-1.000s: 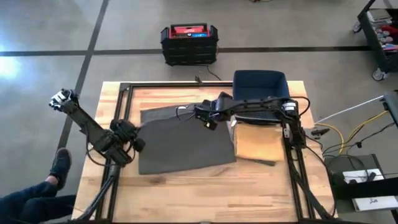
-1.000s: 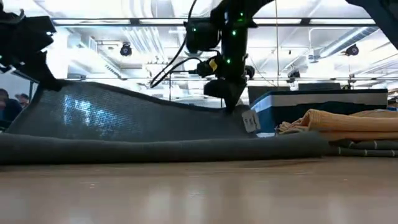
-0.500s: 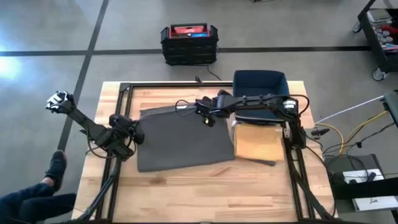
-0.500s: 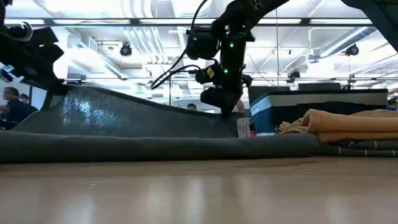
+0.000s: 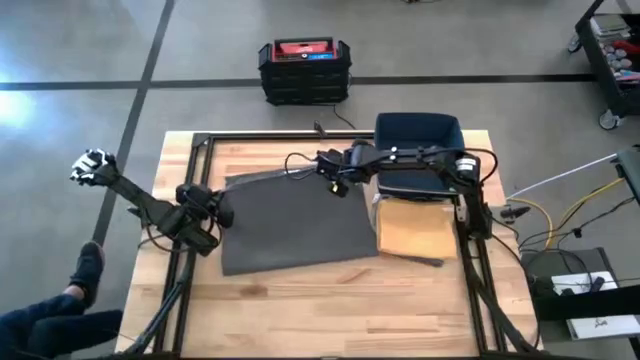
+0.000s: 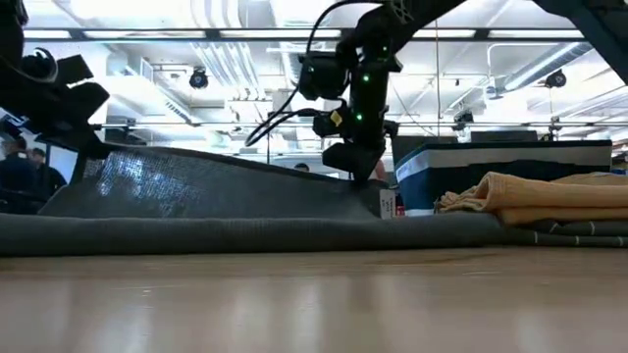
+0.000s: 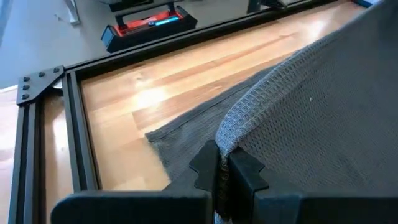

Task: Fold towel
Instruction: Fold the gray kitchen towel

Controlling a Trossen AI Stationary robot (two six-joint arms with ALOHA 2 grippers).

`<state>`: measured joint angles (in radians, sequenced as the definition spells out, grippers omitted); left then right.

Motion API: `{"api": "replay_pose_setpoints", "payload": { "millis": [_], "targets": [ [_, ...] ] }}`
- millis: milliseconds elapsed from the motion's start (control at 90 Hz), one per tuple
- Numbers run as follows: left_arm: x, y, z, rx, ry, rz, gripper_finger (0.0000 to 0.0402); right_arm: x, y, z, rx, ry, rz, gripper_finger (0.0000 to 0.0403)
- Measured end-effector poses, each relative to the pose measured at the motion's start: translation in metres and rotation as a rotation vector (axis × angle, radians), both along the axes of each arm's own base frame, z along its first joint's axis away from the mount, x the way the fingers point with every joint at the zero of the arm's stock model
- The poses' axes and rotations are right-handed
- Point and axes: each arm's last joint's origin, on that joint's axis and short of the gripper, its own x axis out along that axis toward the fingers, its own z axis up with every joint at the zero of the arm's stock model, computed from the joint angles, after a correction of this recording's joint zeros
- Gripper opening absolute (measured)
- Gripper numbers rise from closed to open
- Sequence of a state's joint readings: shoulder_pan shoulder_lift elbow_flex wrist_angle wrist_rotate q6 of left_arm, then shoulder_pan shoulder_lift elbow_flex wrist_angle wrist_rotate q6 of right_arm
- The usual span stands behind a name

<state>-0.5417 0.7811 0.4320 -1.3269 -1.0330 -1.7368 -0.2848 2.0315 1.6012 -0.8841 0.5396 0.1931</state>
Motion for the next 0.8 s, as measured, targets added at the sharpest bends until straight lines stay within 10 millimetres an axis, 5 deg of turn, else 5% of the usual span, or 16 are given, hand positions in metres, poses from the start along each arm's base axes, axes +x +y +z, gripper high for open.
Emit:
{"api": "replay_pose_setpoints", "payload": {
  "millis": [322, 800],
  "targets": [
    [0.007, 0.000, -0.006, 0.030, 0.028, 0.006, 0.0045, -0.003, -0.007, 0.000, -0.002, 0.010, -0.012, 0.0022],
    [0.017, 0.001, 0.002, 0.061, 0.078, -0.001, 0.0232, -0.005, -0.022, 0.001, -0.019, 0.012, -0.008, 0.0235]
  ]
}}
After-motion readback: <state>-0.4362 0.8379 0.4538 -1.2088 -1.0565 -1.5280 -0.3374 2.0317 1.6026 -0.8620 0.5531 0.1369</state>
